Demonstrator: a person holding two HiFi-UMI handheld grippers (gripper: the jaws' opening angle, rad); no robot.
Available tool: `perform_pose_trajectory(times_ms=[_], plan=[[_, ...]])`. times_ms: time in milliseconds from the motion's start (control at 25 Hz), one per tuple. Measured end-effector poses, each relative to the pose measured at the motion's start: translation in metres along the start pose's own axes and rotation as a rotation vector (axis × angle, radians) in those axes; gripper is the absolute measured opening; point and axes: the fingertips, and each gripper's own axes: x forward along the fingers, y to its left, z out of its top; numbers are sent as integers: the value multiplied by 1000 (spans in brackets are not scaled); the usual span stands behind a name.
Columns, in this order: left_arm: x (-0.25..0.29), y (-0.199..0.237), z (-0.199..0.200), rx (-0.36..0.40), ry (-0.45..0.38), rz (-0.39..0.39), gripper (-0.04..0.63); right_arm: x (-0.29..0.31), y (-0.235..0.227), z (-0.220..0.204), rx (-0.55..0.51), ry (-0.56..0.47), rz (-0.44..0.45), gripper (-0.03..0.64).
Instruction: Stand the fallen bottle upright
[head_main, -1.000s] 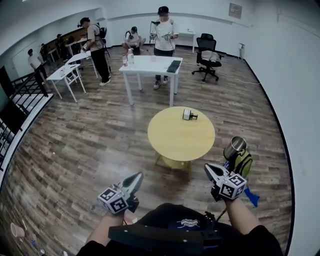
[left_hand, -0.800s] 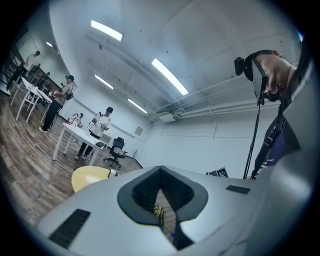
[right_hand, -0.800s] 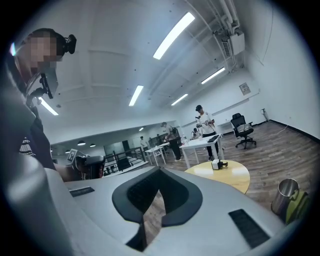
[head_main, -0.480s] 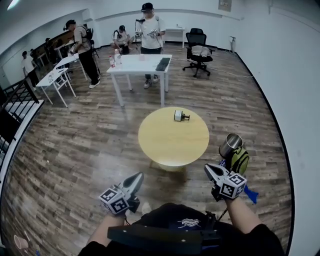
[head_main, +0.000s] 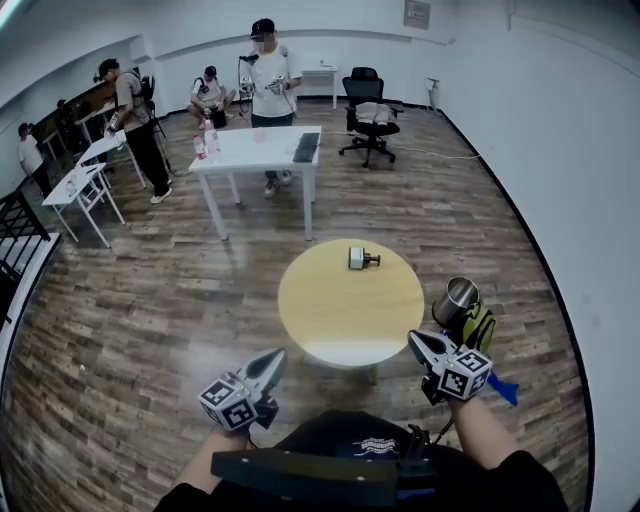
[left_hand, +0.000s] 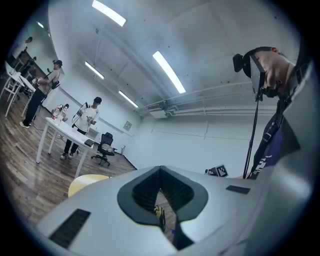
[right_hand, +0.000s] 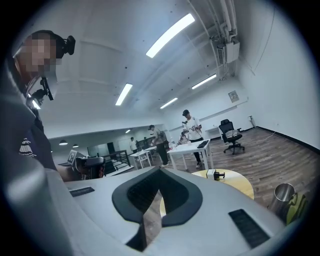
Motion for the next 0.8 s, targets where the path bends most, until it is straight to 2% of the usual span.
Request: perform_pose_trajectory(times_ms=[200,400,600,800], plan=[[1,66,25,8,23,-28,23,64,8,3,16,-21,-17,-2],[22,109,39,-5,27,-25,23,104,-11,3,33,-2,-20,-2],[66,122,33,-3,46,-12,23,120,-62,12,57,-13,-16,-2],[137,125,30,0,34,48,23,135,-134,23,62,2,57,-2]])
